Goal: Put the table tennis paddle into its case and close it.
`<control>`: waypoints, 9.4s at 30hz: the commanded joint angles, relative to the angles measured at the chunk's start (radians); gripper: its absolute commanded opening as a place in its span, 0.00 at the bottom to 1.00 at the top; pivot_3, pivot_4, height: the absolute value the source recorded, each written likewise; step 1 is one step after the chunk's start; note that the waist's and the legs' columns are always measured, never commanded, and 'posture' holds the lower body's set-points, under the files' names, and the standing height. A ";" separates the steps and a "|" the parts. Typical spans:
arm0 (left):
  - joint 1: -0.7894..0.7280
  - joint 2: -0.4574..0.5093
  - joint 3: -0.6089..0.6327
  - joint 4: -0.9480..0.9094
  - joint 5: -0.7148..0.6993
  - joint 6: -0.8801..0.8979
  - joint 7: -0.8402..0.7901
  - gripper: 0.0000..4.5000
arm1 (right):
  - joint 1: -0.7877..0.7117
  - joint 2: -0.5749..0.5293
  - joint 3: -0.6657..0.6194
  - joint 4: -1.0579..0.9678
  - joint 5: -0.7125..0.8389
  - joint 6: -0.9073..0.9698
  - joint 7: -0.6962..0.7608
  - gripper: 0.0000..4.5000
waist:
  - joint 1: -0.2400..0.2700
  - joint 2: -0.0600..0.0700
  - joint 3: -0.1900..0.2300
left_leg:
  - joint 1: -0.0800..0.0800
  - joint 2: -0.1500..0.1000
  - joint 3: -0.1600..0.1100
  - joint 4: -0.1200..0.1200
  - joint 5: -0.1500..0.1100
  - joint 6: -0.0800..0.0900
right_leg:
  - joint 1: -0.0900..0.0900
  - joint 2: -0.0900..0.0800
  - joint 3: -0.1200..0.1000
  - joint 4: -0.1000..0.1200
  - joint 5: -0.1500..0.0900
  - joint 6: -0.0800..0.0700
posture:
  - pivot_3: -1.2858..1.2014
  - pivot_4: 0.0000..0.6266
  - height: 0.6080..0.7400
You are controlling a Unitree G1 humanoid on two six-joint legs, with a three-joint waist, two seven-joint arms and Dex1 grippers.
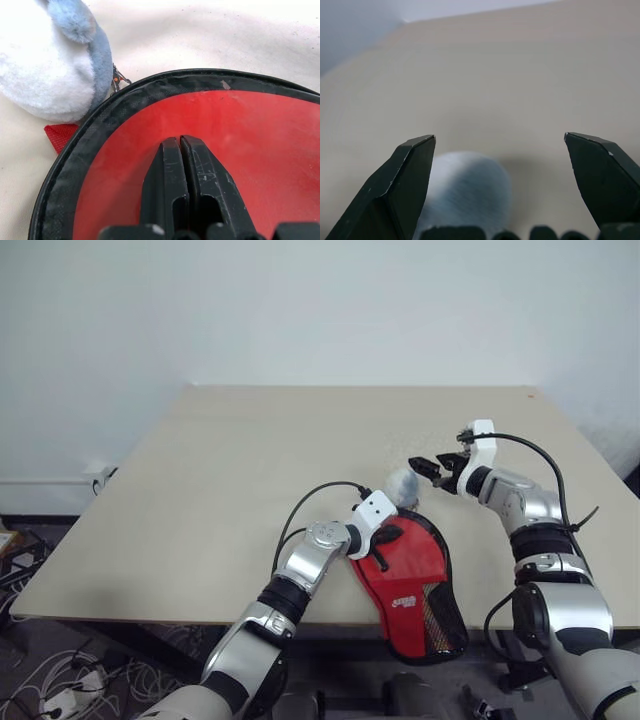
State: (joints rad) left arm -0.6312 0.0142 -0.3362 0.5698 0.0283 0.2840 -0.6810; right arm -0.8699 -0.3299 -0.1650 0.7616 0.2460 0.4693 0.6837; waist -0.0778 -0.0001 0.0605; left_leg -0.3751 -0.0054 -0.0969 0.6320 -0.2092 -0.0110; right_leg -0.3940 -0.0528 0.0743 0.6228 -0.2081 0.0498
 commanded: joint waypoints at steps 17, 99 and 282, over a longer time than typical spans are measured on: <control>0.025 0.012 -0.017 0.077 0.030 0.029 0.007 0.00 | 0.066 0.038 0.121 -0.071 -0.041 0.056 -0.004 1.00 | 0.000 0.000 0.000 | 0.000 0.000 0.000 0.001 0.000 0.000 | 0.000 0.000 0.000 0.000 0.000 0.000 | 0.52 0.00 1.00; 0.044 -0.007 -0.027 0.083 0.031 0.026 -0.004 0.00 | 0.610 -0.457 0.137 -0.815 -0.036 0.132 0.152 0.04 | 0.028 -0.002 0.001 | -0.002 -0.001 0.001 0.007 -0.005 0.001 | 0.001 -0.001 0.000 -0.002 -0.004 -0.001 | 0.52 0.00 1.00; -0.042 -0.045 0.038 0.126 -0.038 -0.037 -0.136 0.00 | 1.048 -0.621 -0.079 -1.139 0.274 0.169 0.360 0.98 | 0.077 -0.009 -0.033 | 0.011 0.002 0.007 0.019 -0.046 0.010 | 0.020 -0.001 0.002 -0.010 -0.031 0.012 | 0.52 0.00 1.00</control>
State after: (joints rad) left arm -0.6798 -0.0304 -0.2844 0.7165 -0.0030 0.2445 -0.7812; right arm 0.1853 -0.9320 -0.2116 -0.3650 0.5176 0.6556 1.0336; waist -0.0008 -0.0091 0.0278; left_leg -0.3638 -0.0033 -0.0895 0.6506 -0.2552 -0.0005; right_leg -0.3745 -0.0534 0.0766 0.6129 -0.2391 0.0615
